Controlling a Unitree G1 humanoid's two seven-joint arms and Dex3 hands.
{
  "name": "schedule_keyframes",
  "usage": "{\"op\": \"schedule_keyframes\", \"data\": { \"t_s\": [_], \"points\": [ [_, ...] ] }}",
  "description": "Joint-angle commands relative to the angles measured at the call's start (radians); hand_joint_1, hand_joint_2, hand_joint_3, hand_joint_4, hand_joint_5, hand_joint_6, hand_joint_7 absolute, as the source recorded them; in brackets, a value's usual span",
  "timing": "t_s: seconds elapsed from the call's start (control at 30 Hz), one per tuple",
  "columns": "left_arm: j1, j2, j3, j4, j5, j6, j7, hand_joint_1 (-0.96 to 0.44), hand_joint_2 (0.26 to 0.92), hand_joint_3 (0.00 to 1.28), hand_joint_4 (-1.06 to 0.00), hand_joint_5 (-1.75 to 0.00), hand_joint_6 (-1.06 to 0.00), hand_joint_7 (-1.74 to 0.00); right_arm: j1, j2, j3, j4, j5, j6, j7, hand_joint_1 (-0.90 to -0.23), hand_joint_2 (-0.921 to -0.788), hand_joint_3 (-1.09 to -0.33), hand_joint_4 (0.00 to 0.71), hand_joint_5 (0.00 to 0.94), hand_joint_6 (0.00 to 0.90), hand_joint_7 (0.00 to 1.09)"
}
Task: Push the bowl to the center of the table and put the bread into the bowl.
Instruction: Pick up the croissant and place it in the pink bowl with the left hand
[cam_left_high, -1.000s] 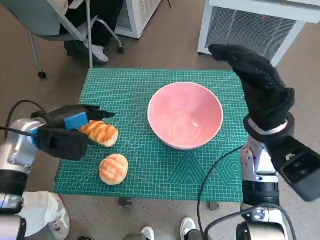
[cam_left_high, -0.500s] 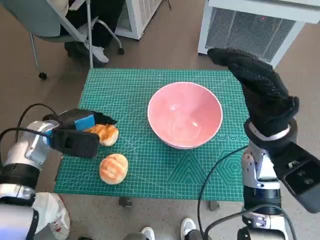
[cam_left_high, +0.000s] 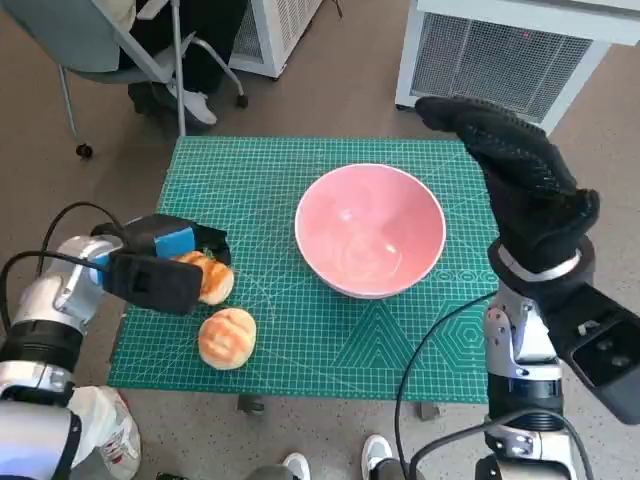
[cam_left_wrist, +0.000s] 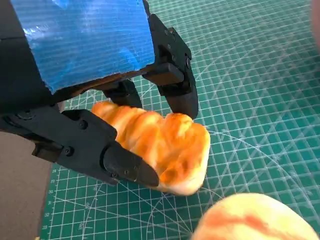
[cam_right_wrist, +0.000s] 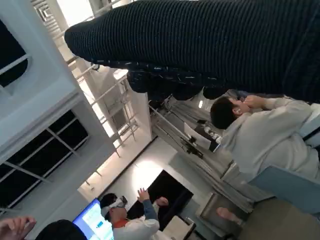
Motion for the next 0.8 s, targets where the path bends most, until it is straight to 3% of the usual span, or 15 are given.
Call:
{"op": "schedule_keyframes", "data": {
  "t_s": [0.03, 0.3, 0.4, 0.47, 0.8],
  "points": [
    [-0.050, 0.036, 0.080, -0.099, -0.088, -0.025, -0.018, 0.00, 0.920, 0.10, -0.54, -1.33, -0.71, -1.07, 0.022, -0.004, -0.001, -0.008, 0.005, 0.015, -0.011, -0.570, -0.921, -0.787, 0.207, 0.048, -0.001, 0.72],
    [-0.126, 0.003, 0.172, -0.204, -0.194, -0.037, -0.009, 0.00, 0.920, 0.11, -0.54, -1.33, -0.69, -1.09, 0.019, -0.006, -0.002, -0.003, 0.004, 0.014, -0.013, -0.574, -0.921, -0.785, 0.197, 0.066, -0.001, 0.71],
    [-0.173, -0.025, 0.181, -0.238, -0.209, -0.034, -0.001, 0.00, 0.920, 0.11, -0.54, -1.32, -0.68, -1.11, 0.018, -0.007, -0.002, 0.000, 0.003, 0.012, -0.013, -0.579, -0.921, -0.784, 0.064, 0.342, -0.001, 0.71],
    [-0.202, -0.047, 0.183, -0.253, -0.216, -0.037, 0.006, 0.00, 0.920, 0.11, -0.55, -1.30, -0.68, -1.13, 0.018, -0.007, -0.002, 0.001, 0.003, 0.011, -0.012, -0.582, -0.921, -0.783, 0.032, 0.410, -0.001, 0.71],
    [-0.305, -0.163, 0.120, -0.208, -0.163, -0.111, 0.048, 0.00, 0.920, 0.12, -0.56, -1.21, -0.65, -1.24, 0.020, -0.008, 0.000, -0.005, 0.003, 0.011, -0.011, -0.573, -0.921, -0.781, 0.000, 0.486, -0.001, 0.70]
  ]
}}
